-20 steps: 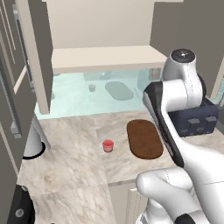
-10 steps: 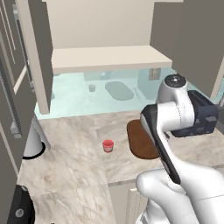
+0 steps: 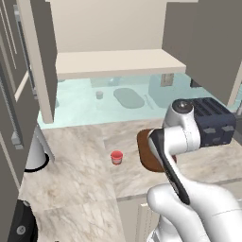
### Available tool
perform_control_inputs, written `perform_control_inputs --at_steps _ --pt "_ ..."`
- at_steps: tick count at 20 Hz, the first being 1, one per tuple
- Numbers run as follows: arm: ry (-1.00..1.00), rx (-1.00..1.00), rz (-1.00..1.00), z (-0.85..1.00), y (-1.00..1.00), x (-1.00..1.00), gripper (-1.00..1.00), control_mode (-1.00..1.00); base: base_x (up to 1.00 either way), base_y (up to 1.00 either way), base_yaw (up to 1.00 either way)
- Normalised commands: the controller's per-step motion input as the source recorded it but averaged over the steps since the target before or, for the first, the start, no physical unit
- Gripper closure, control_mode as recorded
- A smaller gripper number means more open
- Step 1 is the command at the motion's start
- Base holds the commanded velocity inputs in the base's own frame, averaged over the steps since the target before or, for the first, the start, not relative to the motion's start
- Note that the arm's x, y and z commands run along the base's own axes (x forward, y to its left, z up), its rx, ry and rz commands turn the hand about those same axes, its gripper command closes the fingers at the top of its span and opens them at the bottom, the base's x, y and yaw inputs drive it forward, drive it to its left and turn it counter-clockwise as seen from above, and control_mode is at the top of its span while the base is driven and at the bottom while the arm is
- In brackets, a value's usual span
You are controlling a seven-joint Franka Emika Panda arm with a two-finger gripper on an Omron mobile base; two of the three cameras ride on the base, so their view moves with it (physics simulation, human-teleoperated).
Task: Pick the bread, place it on the cutting board, pick the jam, place it on the counter, and close the cabinet.
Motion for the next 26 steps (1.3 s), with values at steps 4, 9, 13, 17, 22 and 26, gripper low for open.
perform_control_inputs --at_steps 4,9,13,17,22,26 --pt "0.0 0.08 0.0 -0.2 0.0 0.44 1.0 -1.0 0.0 0.0 0.0" --pt "0.0 0.05 0.0 -0.21 0.0 0.42 1.0 -1.0 0.0 0.0 0.0" --pt "0.0 0.02 0.0 -0.36 0.0 0.31 1.0 -1.0 0.0 0.0 0.0" --pt "0.0 0.0 0.0 -0.51 0.0 0.28 1.0 -1.0 0.0 0.0 0.0" --pt "0.01 0.0 0.0 -0.41 0.01 0.23 1.0 -1.0 0.0 0.0 0.0" --pt "0.04 0.0 0.0 -0.36 0.0 0.14 1.0 -1.0 0.0 0.0 0.0"
